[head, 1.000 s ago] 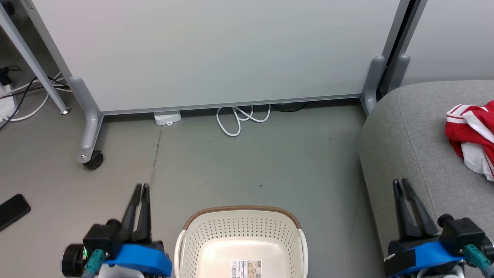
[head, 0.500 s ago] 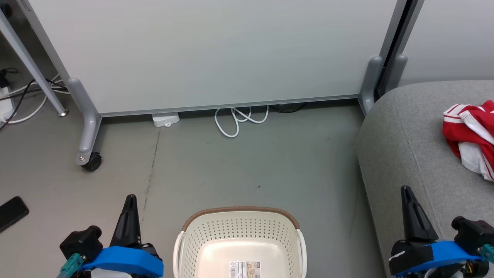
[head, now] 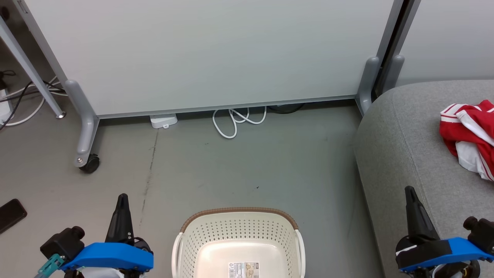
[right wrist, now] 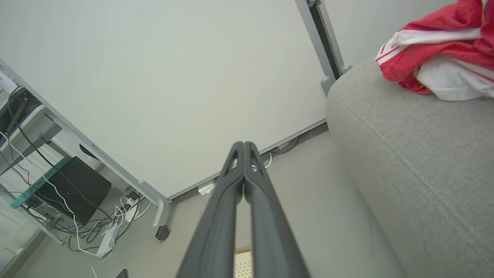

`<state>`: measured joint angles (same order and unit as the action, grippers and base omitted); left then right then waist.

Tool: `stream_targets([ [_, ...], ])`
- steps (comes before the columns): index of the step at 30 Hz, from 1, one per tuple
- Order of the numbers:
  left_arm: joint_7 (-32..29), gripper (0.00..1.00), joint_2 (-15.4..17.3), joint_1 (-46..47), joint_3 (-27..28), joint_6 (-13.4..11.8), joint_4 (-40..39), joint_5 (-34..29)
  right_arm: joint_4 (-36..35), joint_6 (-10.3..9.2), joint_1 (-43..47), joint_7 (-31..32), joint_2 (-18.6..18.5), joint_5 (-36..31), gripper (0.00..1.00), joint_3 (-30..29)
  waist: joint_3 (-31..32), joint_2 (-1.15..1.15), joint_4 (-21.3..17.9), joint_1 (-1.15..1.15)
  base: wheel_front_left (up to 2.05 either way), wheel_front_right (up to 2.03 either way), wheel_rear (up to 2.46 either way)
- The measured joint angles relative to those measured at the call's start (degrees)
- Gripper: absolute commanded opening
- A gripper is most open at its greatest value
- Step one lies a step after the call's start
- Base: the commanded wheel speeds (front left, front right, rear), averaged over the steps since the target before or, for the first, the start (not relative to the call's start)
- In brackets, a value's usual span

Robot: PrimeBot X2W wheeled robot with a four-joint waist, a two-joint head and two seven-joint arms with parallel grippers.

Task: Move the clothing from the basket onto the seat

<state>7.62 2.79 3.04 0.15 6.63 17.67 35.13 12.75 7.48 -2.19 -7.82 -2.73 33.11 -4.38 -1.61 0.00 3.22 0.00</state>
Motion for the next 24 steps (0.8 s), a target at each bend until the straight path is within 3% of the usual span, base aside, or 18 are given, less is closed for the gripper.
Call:
stream_targets([
  [24, -4.59, 0.00, 0.00, 0.91, 2.12, 0.23, -1.18, 18.91, 0.44, -0.01, -0.97, 4.75, 0.00, 19.59, 0.00, -0.71, 0.35, 0.00, -0.78, 0.00, 0.00, 0.00, 0.00],
])
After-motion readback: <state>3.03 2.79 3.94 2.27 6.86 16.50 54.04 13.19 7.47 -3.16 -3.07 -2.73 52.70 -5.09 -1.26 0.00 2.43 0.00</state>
